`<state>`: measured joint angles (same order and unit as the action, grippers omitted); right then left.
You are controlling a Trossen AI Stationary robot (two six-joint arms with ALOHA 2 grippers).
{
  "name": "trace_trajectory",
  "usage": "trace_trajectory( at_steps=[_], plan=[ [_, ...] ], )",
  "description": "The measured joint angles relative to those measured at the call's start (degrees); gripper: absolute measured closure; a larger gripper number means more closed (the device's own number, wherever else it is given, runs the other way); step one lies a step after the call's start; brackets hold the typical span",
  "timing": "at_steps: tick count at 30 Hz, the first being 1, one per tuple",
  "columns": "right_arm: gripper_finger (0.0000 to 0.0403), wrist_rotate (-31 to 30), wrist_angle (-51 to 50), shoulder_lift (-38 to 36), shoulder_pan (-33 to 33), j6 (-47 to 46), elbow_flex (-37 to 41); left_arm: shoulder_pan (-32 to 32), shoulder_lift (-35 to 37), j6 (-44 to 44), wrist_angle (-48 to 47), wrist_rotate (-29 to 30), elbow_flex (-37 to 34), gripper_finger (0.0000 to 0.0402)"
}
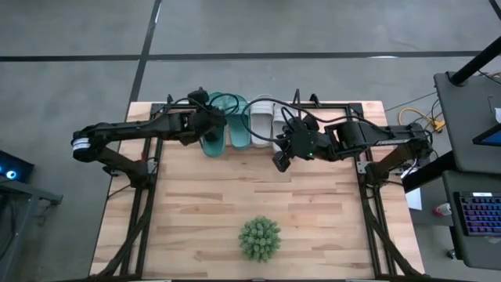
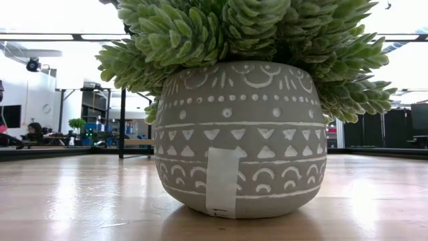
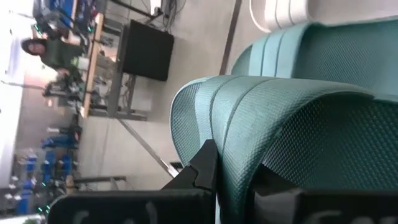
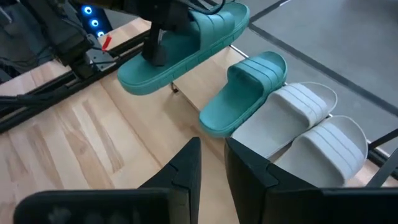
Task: Pick and place slides into the shelf
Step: Put the green slipper on the shelf
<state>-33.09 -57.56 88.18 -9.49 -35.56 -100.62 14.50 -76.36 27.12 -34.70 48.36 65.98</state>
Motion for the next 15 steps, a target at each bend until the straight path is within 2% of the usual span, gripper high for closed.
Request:
trace_trajectory(
  at_steps=[4,15],
  plan=[
    [0.0339,0.0,0.1,0.0,0.9,4.3,0.0,1.0,-0.3,4.5,4.7,-0.2,0.0,0.0401],
    [0.0339,2.0,1.2,-0.3,2.9,14.2,0.0,4.8,-0.8,4.8,5.8,-2.9,0.0,0.0401]
  ],
)
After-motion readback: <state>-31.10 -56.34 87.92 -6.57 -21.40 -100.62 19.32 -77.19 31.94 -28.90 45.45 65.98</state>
